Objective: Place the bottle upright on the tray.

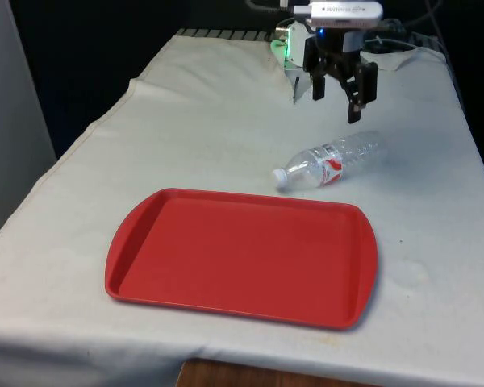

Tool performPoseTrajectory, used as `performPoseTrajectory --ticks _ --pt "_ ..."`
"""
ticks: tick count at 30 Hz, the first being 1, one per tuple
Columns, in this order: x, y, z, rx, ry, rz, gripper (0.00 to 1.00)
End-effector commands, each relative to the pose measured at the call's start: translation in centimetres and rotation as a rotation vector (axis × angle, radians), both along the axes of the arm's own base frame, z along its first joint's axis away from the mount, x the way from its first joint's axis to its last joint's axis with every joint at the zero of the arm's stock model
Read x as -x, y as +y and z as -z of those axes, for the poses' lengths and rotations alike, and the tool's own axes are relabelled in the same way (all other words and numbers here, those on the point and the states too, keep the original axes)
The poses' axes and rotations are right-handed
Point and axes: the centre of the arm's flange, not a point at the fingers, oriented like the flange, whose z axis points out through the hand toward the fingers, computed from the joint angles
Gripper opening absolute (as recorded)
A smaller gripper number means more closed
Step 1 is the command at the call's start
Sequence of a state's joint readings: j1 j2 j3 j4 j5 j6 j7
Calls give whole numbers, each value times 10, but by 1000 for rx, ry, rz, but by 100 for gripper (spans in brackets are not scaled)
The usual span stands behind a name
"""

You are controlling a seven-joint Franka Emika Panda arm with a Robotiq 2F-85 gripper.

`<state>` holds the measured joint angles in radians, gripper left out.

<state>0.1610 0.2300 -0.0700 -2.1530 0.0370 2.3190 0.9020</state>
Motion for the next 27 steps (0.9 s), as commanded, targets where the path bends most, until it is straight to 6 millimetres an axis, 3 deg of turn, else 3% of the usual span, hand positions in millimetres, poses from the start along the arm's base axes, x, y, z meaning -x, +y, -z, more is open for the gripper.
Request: performPoseTrajectory --ticks 1,16,27 --pt "1 2 4 -5 -13 7 100" --pt "12 3 31 -9 -22 3 100" --pt "13 2 33 -14 -19 2 100"
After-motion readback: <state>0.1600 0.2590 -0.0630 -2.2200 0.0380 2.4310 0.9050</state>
